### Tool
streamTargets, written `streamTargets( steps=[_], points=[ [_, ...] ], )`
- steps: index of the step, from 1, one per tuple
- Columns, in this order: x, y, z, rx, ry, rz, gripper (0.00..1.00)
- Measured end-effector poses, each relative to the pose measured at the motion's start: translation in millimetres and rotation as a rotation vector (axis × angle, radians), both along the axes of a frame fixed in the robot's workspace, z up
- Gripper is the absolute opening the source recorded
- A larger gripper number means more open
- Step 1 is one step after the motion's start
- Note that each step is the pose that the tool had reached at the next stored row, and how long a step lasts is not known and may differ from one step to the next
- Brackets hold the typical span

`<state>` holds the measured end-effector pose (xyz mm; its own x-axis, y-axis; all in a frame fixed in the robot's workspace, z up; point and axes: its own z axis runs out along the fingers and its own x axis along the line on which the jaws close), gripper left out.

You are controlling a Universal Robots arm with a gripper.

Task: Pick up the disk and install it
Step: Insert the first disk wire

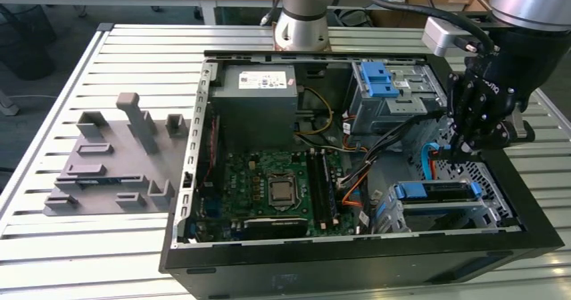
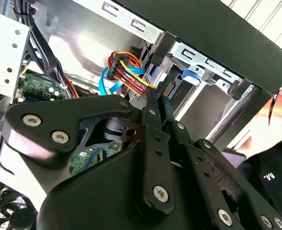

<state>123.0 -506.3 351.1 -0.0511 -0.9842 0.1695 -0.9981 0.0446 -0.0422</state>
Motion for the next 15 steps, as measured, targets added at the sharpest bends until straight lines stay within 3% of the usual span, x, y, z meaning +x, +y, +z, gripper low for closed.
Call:
streamTargets(
  steps=[13, 15],
  points=[
    [0.0, 0.0, -0.3, 0.0, 0.0, 0.0, 0.16],
    [0.0, -0.2, -0.4, 0.0097, 0.0, 0.0, 0.16]
  ],
)
